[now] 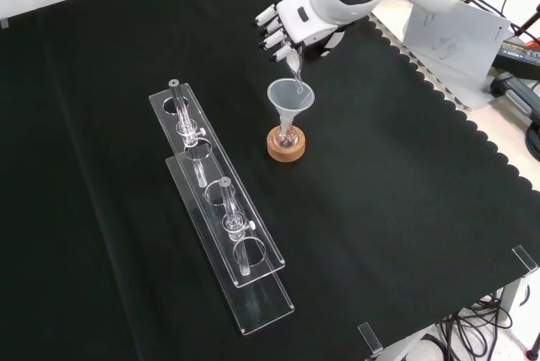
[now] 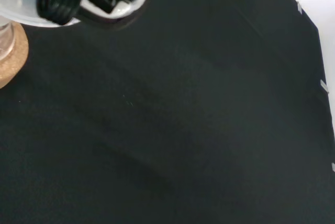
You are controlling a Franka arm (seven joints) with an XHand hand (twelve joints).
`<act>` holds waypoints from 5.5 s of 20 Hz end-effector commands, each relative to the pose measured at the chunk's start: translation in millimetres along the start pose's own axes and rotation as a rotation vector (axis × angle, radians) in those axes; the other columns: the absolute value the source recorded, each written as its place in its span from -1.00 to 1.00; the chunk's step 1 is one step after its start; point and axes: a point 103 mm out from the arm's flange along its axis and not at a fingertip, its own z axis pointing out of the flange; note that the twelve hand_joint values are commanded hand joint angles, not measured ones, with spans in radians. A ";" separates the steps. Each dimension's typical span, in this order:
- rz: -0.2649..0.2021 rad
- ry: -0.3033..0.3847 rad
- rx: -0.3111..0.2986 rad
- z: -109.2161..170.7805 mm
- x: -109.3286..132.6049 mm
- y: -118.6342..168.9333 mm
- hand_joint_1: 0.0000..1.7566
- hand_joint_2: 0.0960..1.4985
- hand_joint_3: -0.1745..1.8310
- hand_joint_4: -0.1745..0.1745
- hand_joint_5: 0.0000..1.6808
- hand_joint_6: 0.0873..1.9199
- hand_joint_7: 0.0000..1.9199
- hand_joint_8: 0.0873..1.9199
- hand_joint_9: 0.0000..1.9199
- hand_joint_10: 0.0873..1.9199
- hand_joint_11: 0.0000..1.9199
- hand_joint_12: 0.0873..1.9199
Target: Pour all the NaCl from the weighing funnel into the round-bottom flask.
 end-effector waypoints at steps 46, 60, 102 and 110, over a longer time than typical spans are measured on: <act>0.029 -0.298 0.023 -4.0 0.4 5.6 0.29 -0.19 -0.22 1.00 0.57 -0.48 -0.19 -0.44 0.17 -0.86 -0.15 0.03; 0.025 -0.369 0.011 -14.1 8.2 4.6 0.29 -0.19 -0.22 1.00 0.57 -0.48 -0.20 -0.44 0.17 -0.86 -0.14 0.03; 0.072 0.022 0.005 -16.3 -29.8 -5.7 0.29 -0.18 -0.22 1.00 0.56 -0.46 -0.20 -0.43 0.16 -0.88 -0.11 0.00; 0.101 0.281 -0.005 -15.0 -63.9 -5.8 0.29 -0.18 -0.22 1.00 0.56 -0.46 -0.20 -0.43 0.16 -0.88 -0.11 0.00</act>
